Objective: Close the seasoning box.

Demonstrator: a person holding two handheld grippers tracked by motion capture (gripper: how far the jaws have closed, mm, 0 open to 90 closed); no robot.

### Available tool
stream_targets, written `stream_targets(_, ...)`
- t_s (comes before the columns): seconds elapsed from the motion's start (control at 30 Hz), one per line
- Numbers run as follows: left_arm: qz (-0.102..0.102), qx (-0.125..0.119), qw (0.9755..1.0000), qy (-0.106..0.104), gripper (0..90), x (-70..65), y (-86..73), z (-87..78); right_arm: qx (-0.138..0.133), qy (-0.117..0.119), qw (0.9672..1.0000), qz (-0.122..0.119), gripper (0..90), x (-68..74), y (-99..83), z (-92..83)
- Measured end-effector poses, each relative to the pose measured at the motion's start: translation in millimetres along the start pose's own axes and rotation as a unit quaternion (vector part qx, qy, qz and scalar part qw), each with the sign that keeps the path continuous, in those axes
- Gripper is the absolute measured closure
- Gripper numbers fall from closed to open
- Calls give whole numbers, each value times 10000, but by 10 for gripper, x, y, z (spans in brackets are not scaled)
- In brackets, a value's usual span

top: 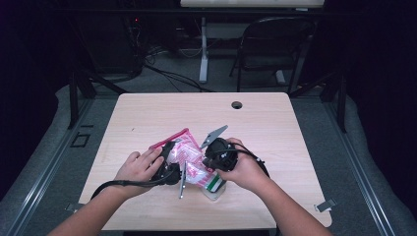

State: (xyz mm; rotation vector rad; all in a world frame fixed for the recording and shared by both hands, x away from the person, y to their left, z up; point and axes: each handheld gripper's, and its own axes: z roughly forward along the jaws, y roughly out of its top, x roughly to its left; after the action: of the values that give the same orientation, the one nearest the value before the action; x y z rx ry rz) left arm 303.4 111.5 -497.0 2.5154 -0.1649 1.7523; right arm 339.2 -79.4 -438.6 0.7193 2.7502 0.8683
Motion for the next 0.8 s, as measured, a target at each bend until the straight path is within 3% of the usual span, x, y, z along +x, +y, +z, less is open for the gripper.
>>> stream_targets(0.37, 223, 117, 9996, -88, 590, 48, 24, -30, -127, 30, 9999, -31, 900, 6, -42, 9)
stream_targets(0.63, 410, 45, 9991, 44, 593, 72, 63, -25, -205, 59, 9998, 28, 900, -13, -78, -1)
stream_targets(0.8, 484, 101, 9988, 7, 594, 92, 91, -40, -258, 64, 9996, 74, 900, -12, -95, -5)
